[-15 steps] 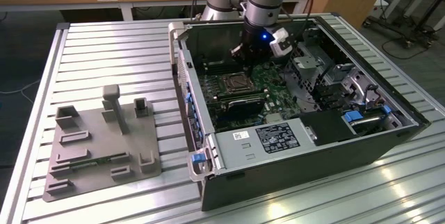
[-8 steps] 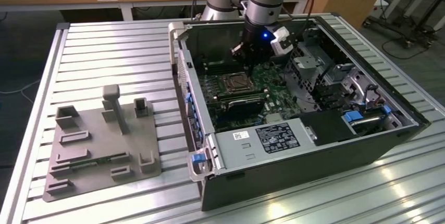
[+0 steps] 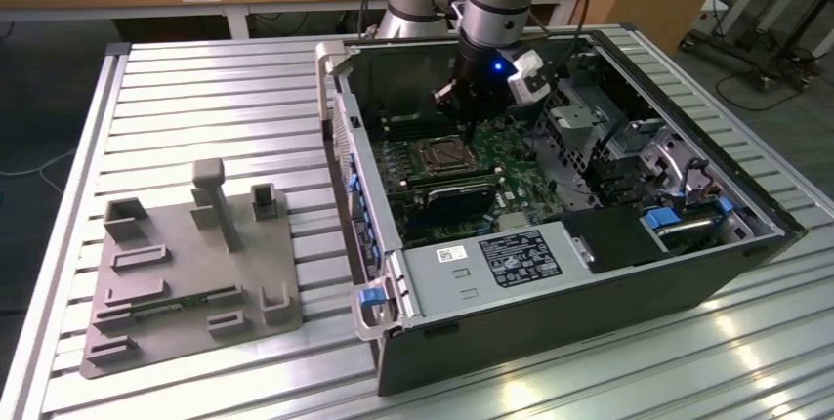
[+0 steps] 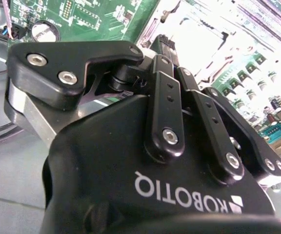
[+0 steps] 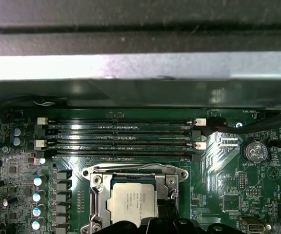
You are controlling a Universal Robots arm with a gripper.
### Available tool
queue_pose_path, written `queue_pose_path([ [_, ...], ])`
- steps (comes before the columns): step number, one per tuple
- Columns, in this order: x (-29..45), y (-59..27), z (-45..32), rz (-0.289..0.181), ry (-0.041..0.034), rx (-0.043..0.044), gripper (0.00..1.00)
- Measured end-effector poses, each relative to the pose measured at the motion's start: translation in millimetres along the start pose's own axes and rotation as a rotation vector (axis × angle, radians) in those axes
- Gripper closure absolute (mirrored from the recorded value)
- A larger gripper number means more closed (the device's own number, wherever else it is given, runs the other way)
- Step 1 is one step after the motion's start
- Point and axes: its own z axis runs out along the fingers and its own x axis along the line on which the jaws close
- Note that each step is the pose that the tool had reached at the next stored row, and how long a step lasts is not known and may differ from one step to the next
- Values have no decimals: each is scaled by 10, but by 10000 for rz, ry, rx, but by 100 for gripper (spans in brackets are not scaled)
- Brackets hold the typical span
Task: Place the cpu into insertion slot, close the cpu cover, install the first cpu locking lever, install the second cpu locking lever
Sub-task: 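Install the second cpu locking lever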
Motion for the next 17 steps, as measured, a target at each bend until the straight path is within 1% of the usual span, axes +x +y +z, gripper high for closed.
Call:
queue_pose_path([
  [4, 0, -22, -4, -11, 1, 40, 90],
  [12, -1, -96, -23, -40, 1, 127, 90],
  [17, -1, -172, -28, -53, 1, 136, 90],
])
